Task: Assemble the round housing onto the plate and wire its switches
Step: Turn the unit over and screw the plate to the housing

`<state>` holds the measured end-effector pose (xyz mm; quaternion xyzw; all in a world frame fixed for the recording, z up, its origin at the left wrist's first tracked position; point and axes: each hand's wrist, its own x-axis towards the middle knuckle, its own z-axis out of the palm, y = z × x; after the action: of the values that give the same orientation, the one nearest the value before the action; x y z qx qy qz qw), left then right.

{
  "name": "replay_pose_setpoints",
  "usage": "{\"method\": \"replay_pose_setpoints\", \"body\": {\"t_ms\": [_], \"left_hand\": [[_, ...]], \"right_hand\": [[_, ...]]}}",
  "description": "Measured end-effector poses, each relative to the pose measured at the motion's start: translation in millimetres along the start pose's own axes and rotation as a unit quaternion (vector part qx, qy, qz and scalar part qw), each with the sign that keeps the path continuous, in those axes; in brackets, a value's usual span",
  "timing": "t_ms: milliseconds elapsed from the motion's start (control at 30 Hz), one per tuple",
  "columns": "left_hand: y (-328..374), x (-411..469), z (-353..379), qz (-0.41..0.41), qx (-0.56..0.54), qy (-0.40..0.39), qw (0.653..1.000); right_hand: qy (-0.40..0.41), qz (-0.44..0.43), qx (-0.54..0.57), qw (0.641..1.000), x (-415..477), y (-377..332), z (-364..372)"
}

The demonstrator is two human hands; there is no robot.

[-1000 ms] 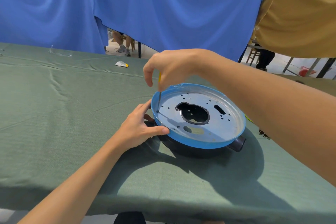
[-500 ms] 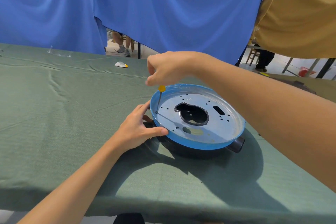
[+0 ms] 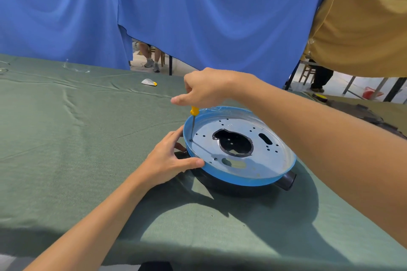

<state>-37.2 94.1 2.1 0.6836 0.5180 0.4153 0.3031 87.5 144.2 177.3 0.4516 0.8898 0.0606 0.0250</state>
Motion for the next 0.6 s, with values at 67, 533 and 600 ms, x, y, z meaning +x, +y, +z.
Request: {"method": "replay_pose_setpoints", "body": {"t_ms": [67, 533, 600], "left_hand": [[3.1, -0.3, 0.5, 0.002, -0.034, 0.012, 0.999], [31.9, 11.1, 1.0, -0.175, -0.017, 0.057, 0.983], [33.9, 10.1, -0.9, -0.182, -0.039, 0.055, 0.981]], "right_hand": [[-0.039, -0.025, 0.024, 0.999, -1.9, 0.5, -7.0], [0.069, -0.016, -0.017, 0.997, 1.1, 0.9, 12.0], [0.004, -0.017, 0.015, 1.0, -2.3, 1.7, 2.3]]}}
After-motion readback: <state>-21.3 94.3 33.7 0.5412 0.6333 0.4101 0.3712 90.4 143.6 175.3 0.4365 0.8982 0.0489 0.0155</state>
